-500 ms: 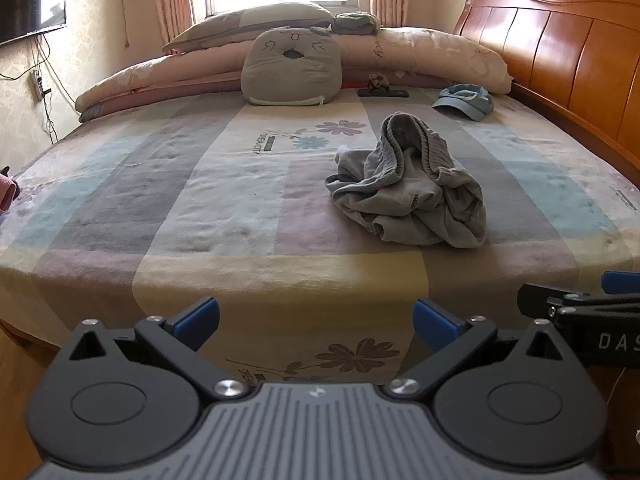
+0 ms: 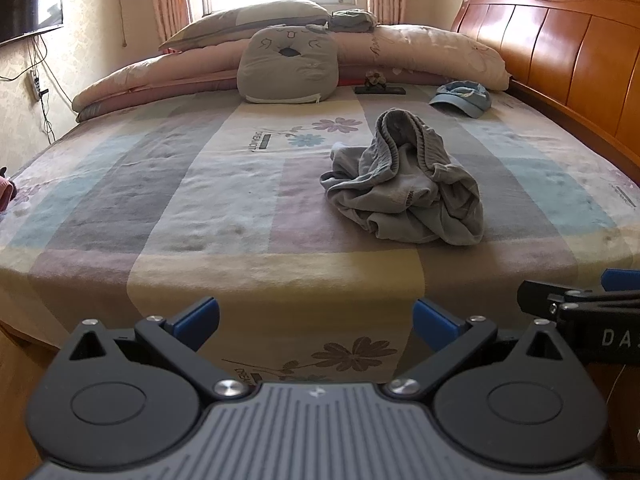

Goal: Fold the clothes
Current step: 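Approach the crumpled grey garment with both tools open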

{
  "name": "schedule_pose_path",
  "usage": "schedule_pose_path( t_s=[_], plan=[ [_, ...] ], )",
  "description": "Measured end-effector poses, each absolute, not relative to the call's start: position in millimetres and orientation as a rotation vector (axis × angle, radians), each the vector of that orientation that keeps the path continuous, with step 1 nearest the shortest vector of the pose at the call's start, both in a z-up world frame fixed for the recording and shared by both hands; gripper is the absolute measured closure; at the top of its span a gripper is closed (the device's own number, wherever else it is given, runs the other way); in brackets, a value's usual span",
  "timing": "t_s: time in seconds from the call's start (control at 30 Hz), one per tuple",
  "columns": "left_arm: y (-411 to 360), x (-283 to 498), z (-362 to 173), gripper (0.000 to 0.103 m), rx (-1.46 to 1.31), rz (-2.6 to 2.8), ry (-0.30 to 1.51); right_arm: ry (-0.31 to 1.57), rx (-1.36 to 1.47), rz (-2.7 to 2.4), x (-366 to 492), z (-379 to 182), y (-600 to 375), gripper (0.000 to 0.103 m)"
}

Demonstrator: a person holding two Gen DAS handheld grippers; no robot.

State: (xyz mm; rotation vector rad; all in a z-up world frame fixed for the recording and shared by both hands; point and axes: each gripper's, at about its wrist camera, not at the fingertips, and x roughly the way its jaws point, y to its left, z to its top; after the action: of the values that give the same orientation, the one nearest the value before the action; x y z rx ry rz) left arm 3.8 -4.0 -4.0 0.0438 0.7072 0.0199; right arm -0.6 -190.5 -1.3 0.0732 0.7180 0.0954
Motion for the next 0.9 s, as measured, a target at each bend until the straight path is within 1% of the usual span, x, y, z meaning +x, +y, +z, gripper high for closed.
schedule_pose_path(
  t_s=[0.9],
  plan=[
    [-6.9, 30.7, -17.0, 0.001, 0.040, 0.023, 0.753, 0.753, 0.070, 0.103, 24.1, -9.1, -189.3, 0.000]
  ],
)
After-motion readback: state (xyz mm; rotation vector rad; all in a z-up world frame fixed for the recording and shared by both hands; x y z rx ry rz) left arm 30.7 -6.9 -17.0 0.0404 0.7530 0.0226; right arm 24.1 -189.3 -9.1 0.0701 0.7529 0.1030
